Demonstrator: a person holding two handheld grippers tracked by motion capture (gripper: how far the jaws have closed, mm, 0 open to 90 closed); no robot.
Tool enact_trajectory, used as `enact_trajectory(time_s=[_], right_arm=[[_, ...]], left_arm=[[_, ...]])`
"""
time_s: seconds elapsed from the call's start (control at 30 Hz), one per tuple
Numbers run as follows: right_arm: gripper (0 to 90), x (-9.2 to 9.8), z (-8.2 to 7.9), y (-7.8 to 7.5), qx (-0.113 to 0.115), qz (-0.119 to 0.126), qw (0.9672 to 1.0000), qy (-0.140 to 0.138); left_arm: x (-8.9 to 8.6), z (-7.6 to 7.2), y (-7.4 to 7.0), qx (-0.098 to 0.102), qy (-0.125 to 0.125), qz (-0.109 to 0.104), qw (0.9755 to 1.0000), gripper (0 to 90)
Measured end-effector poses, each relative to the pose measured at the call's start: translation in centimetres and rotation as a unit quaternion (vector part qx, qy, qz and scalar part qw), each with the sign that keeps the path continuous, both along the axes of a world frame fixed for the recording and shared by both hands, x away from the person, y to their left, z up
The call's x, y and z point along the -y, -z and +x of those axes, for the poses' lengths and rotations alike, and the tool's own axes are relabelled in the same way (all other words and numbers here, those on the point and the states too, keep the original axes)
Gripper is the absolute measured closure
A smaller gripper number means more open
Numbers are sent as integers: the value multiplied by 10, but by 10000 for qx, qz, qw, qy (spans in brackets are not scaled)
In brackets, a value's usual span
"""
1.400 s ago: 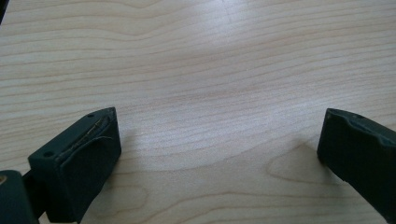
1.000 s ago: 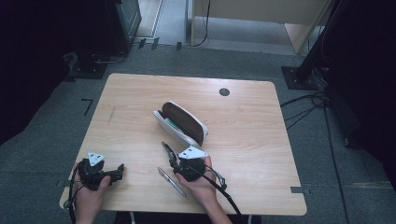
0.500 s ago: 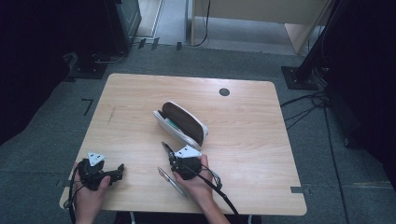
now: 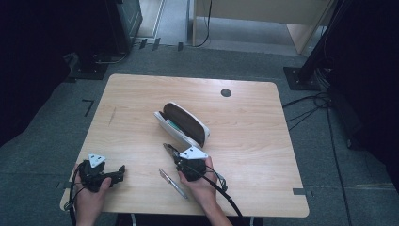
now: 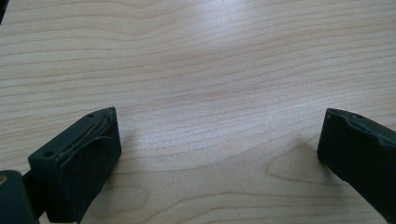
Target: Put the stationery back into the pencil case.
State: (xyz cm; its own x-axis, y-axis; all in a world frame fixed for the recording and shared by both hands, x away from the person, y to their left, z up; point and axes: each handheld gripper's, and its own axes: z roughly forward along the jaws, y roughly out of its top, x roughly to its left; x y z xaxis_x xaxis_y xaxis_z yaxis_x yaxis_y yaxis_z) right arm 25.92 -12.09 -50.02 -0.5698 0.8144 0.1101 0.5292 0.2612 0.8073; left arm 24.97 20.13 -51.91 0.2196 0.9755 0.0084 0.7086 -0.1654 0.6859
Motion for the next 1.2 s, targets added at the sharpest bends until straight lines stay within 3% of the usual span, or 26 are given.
enact_trajectory(time_s=[0.33,0.73,1.03,1.2], right_arm=[[738,22,-11,-27,220,279,9992,-161],[738,50,-22,-66,500,430,9977,-131],[738,70,-13,-88,660,437,9969,41],[738,75,-3,-94,679,305,9972,89]], left_arm=[[0,0,0,-4,6,9,10000,0],[0,0,0,-5,4,6,10000,0],[0,0,0,-4,5,5,10000,0],[0,0,0,-4,2,2,10000,0]])
